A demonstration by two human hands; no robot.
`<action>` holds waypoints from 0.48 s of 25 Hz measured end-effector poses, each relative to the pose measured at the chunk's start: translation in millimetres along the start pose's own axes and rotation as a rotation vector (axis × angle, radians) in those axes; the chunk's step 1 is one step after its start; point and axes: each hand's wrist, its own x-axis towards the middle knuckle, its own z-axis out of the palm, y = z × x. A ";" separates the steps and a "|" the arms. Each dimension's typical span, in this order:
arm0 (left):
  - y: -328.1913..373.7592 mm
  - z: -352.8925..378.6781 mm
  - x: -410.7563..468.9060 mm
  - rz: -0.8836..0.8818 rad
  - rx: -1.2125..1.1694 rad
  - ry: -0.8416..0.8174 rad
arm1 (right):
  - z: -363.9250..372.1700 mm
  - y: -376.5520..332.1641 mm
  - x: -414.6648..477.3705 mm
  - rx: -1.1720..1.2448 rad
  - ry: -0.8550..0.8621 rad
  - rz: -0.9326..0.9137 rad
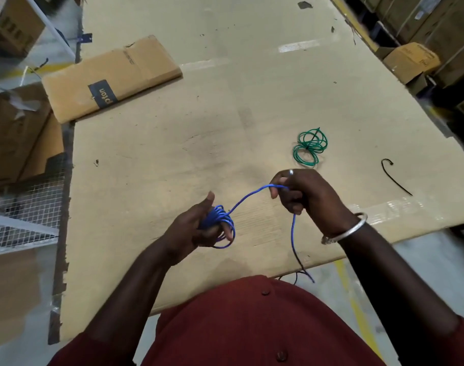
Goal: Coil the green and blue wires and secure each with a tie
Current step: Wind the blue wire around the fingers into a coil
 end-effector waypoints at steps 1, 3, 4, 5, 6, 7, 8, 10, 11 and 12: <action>6.1 2.8 -4.8 -0.014 -0.092 -0.011 | -4.7 2.3 4.3 0.056 -0.030 0.008; 12.3 4.1 -9.2 0.033 -0.270 -0.004 | -9.3 10.5 11.6 0.084 -0.051 0.001; 14.4 2.2 -8.0 0.083 -0.396 -0.044 | -8.7 15.3 14.9 0.052 -0.028 -0.013; 17.5 -0.3 -5.3 0.141 -0.564 -0.114 | -6.2 21.8 18.1 0.016 0.019 -0.023; 22.4 -3.1 -1.3 0.198 -0.767 -0.198 | -2.4 29.6 20.9 -0.023 0.074 -0.015; 29.8 -5.4 3.7 0.248 -0.978 -0.259 | 2.5 39.5 22.1 -0.057 0.110 0.015; 37.7 -8.6 9.6 0.296 -1.154 -0.246 | 9.1 49.9 21.3 -0.100 0.116 0.052; 53.3 -19.0 25.6 0.425 -1.341 -0.095 | 23.3 68.1 13.9 -0.261 0.058 0.090; 60.8 -24.5 33.1 0.486 -1.352 -0.012 | 28.4 72.9 6.9 -0.378 0.006 0.082; 66.4 -28.7 40.0 0.528 -1.303 0.082 | 32.1 72.9 -1.2 -0.493 -0.053 0.054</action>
